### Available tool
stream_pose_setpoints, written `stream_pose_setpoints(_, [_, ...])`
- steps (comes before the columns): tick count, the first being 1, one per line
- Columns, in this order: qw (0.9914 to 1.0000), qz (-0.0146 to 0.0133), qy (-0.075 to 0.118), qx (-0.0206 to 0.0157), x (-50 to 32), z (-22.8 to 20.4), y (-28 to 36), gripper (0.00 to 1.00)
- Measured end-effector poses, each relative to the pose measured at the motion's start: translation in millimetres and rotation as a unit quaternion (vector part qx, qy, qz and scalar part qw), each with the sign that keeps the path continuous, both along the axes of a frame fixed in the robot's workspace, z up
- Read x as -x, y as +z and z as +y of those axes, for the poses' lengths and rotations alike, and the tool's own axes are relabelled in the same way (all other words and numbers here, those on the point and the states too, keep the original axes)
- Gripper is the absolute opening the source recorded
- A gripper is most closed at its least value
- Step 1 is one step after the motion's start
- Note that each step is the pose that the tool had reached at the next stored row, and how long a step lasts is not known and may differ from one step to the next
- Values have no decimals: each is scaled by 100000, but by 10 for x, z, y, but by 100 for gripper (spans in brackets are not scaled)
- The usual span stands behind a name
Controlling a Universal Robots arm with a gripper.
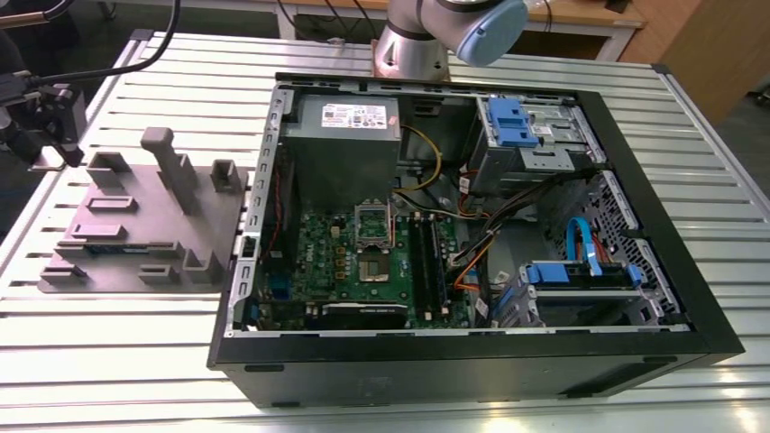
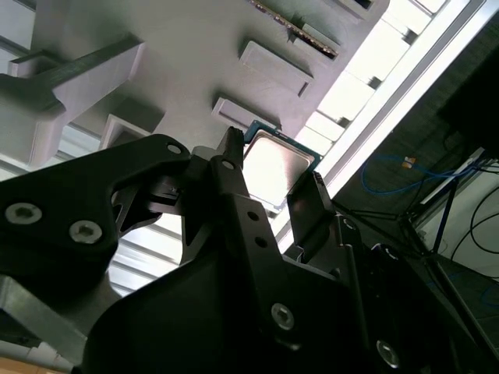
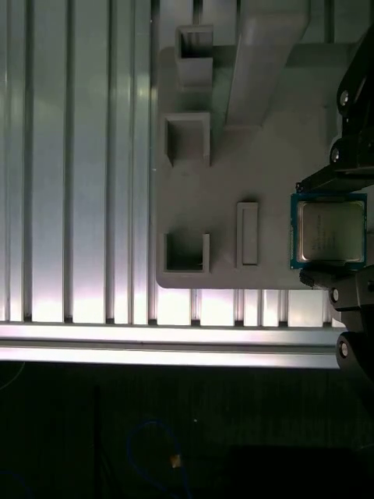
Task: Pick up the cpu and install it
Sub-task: 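Pick up the cpu and move it towards the insertion slot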
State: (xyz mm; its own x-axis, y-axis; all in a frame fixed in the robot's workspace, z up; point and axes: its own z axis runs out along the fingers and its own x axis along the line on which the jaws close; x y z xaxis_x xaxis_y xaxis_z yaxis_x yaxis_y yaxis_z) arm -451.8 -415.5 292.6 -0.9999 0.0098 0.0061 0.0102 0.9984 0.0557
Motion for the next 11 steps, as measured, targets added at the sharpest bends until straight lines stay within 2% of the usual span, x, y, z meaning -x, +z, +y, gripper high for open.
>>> stream_pose_setpoints(11, [100000,-2,-2,-3,0,0,44,47])
